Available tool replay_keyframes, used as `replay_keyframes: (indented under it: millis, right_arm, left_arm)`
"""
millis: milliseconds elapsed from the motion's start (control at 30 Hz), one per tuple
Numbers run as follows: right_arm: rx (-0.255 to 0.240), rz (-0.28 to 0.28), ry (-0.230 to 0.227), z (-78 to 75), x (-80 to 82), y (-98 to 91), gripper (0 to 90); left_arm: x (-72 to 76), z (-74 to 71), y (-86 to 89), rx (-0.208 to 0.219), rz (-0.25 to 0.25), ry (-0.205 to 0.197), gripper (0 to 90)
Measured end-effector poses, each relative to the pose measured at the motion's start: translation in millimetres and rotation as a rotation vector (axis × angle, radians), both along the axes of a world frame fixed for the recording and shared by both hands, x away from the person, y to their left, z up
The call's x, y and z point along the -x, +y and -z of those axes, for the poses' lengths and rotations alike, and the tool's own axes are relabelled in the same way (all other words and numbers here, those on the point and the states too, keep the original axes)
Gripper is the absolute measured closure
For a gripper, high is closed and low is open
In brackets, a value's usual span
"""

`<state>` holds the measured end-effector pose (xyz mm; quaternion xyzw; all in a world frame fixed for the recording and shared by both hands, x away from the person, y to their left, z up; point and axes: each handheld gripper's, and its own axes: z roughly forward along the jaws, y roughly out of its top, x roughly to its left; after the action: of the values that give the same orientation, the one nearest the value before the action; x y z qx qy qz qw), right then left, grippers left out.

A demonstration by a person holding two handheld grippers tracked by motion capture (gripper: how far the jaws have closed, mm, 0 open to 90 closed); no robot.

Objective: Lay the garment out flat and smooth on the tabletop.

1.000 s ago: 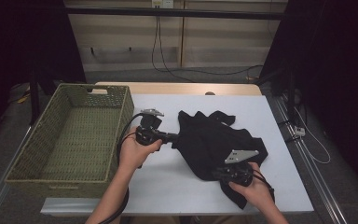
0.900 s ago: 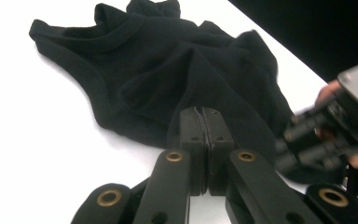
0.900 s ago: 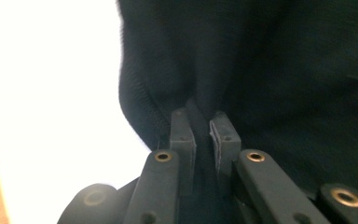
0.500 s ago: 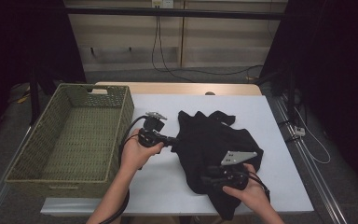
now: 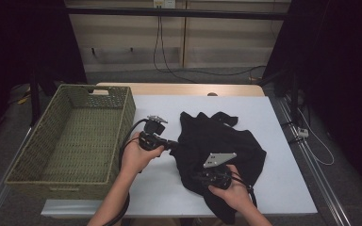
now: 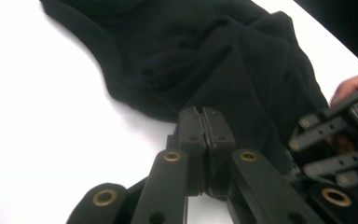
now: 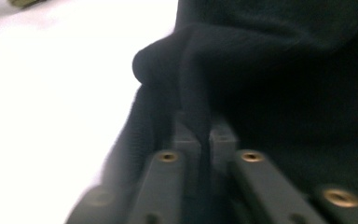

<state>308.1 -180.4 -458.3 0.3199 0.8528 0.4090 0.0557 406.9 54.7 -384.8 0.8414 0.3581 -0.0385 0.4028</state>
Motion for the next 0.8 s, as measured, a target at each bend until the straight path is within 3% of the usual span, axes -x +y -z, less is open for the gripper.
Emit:
replay_keyframes:
  millis: [133, 267, 333, 467, 600, 667, 733, 800]
  right_arm:
    - [-0.016, -0.086, 0.042, -1.2, 8.1, 5.2, 87.7]
    - [-0.032, -0.25, 0.129, -4.4, 24.3, 11.9, 87.1]
    - [-0.023, -0.274, 0.123, -7.6, 30.8, 11.5, 76.9]
    - [-0.049, -0.139, 0.043, -17.7, 27.6, 2.1, 48.7]
    - [-0.096, 0.011, -0.003, -19.8, 18.7, -0.7, 35.2]
    - [-0.073, 0.011, 0.003, -14.4, 14.0, 6.7, 33.5]
    - [-0.009, 0.003, -0.008, -6.8, 9.9, 17.2, 37.3]
    - [0.02, -0.01, -0.024, -0.4, 6.8, 25.9, 43.3]
  left_arm:
    - [-0.8, -0.3, 0.4, 0.001, -0.006, -0.018, 80.6]
    - [-1.6, 0.7, -1.5, -0.005, -0.011, -0.031, 73.7]
    - [-2.0, 1.4, -3.0, -0.014, -0.016, -0.042, 70.1]
    - [-2.9, 3.0, -5.0, -0.023, -0.019, -0.053, 63.2]
    - [-4.2, 4.8, -5.3, -0.047, -0.035, -0.084, 51.0]
    - [-4.8, 5.8, -4.8, -0.046, -0.046, -0.089, 47.4]
    - [-4.6, 6.3, -4.5, -0.05, -0.059, -0.095, 42.9]
    - [-4.3, 6.4, -4.1, -0.048, -0.059, -0.095, 41.2]
